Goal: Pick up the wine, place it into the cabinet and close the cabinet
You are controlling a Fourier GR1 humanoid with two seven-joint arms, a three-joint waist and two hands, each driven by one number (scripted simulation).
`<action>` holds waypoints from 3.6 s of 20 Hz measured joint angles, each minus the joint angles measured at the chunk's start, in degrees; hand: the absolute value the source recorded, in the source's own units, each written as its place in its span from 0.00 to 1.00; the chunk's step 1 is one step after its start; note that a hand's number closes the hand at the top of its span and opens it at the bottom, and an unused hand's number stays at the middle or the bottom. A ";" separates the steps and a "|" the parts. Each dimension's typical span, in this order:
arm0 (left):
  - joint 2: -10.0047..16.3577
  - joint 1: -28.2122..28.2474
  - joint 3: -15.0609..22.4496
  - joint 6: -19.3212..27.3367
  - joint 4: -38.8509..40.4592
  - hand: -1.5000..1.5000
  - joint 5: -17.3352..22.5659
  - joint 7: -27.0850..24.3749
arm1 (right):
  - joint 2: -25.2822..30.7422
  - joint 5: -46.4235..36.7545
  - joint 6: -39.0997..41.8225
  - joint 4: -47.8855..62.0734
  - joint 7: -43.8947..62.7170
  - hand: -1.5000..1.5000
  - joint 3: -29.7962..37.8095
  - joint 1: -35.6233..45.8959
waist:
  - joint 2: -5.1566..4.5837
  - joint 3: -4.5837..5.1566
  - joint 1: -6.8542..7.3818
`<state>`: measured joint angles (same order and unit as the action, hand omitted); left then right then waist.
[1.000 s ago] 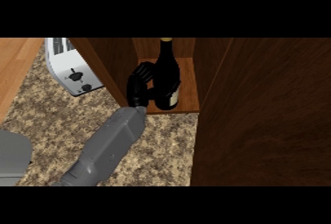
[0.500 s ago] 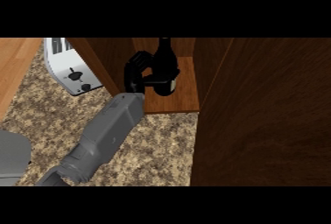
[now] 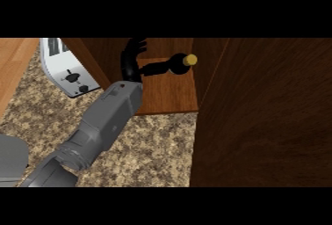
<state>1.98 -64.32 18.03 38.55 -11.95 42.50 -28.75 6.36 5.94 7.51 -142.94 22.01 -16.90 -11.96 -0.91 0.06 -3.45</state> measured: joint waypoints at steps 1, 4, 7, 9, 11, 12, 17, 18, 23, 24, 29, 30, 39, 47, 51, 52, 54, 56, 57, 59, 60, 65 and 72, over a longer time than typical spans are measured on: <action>0.02 -0.62 0.12 0.26 0.93 0.00 -0.46 0.25 | 0.05 -0.03 0.15 0.00 -0.18 0.00 0.14 -0.01 | 0.00 0.00 -0.04; 0.12 -1.48 0.33 0.07 2.85 0.00 -1.58 0.41 | -0.03 -0.04 0.43 -0.08 -0.39 0.00 -0.11 -0.28 | 0.08 -0.09 -0.22; 0.10 -1.86 0.23 0.42 4.23 0.00 -2.30 0.12 | 0.17 0.09 0.96 -0.21 -0.82 0.00 0.47 -0.63 | 0.13 -0.18 -0.49; -0.01 -2.19 0.05 0.93 5.09 0.00 -2.66 0.14 | -0.12 0.00 0.78 -0.21 -0.66 0.00 -0.12 -0.81 | 0.15 -0.19 -0.44; -0.08 -2.36 -0.05 1.32 5.63 0.00 -3.02 -0.31 | -0.16 -0.01 0.96 -0.18 -0.81 0.00 -0.02 -0.63 | 0.11 -0.19 -0.51; -0.03 -2.37 -0.04 0.90 5.80 0.00 -3.20 -0.24 | -0.26 -0.04 0.99 -0.18 -0.93 0.00 -0.33 -0.82 | 0.13 -0.19 -0.56; 0.05 -2.43 -0.54 -0.33 6.05 0.00 -3.68 -1.06 | 0.29 0.12 2.10 -0.26 -1.31 0.00 -0.18 -2.11 | 0.08 -0.22 -0.69; 0.08 -2.37 -0.53 -1.02 5.95 0.00 -3.89 -1.34 | 0.17 0.04 2.10 -0.25 -1.63 0.00 -0.46 -2.55 | 0.07 -0.21 -0.69; -0.19 -2.09 -0.93 -4.39 4.69 0.00 -4.52 -3.98 | -0.13 0.00 2.36 -0.27 -2.61 0.00 -0.64 -3.49 | 0.01 -0.09 -0.20; -0.16 -2.02 -0.96 -5.18 4.52 0.00 -4.68 -4.37 | 0.05 0.04 2.53 -0.42 -2.64 0.00 -0.67 -3.76 | 0.00 -0.08 -0.18; -0.68 -1.12 -1.86 -9.17 1.70 0.00 -4.66 -6.67 | -0.06 0.03 2.11 -0.66 -2.79 0.00 -0.37 -4.96 | 0.35 -0.04 0.80; -0.76 -0.99 -2.23 -9.83 1.19 0.00 -4.53 -7.40 | -0.18 0.02 1.84 -0.69 -2.32 0.00 -0.48 -4.34 | 0.35 -0.04 0.94; -1.34 2.71 -2.93 -13.31 -7.30 0.00 -4.60 -8.29 | -0.14 0.00 1.02 -1.06 -1.78 0.00 -0.75 -5.32 | 1.18 -0.05 2.79; -0.57 11.28 -0.09 -12.73 -20.66 0.00 -6.26 -6.25 | 0.16 -0.29 0.04 -1.13 -1.25 0.00 -1.44 -5.44 | 1.81 -0.06 4.02; 0.16 17.52 2.38 -12.54 -29.91 0.00 -7.10 -3.89 | -0.12 -0.62 -0.91 -0.97 -0.87 0.00 -1.91 -4.44 | 1.81 -0.06 4.37; 0.27 19.23 3.15 -12.23 -32.36 0.00 -7.31 -3.12 | -0.13 -0.68 -1.10 -0.98 -0.89 0.00 -1.95 -4.29 | 1.84 -0.07 4.44; 0.64 23.11 4.64 -11.75 -37.62 0.00 -7.74 -2.20 | -0.23 -0.89 -1.39 -0.92 -1.34 0.00 -2.84 -4.67 | 1.88 -0.06 4.46; 0.99 26.77 6.12 -10.58 -43.04 0.00 -8.21 -0.93 | -0.06 -1.04 -1.53 -0.95 -1.51 0.00 -3.31 -4.86 | 1.88 -0.06 4.43; 1.41 28.62 6.81 -10.07 -45.97 0.00 -8.33 -0.11 | 0.08 -1.10 -1.60 -0.99 -1.66 0.00 -3.66 -5.41 | 1.91 -0.07 4.41; 1.79 32.26 8.26 -9.11 -50.71 0.00 -8.97 0.54 | 0.29 -1.14 -1.81 -1.08 -1.35 0.00 -3.60 -4.82 | 1.78 -0.06 4.32; 2.10 34.30 9.44 -8.67 -53.47 0.00 -9.37 1.09 | 0.33 -1.19 -2.13 -1.12 -0.99 0.00 -3.63 -4.40 | 1.81 -0.05 4.40; 3.85 43.20 13.45 -5.90 -65.35 0.00 -11.63 2.62 | 0.95 -1.29 -2.28 -1.17 -0.93 0.00 -3.32 -3.66 | 1.57 -0.06 4.02; 8.35 54.62 16.97 -4.68 -79.65 0.00 -14.09 3.10 | 3.94 -1.43 -0.19 -1.07 1.22 1.00 -4.45 -2.87 | 1.36 -0.07 3.77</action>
<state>10.33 -9.69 35.00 33.87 -91.60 28.40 -25.65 10.29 4.51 7.32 -144.02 23.23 -21.35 -14.83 0.45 -0.01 0.32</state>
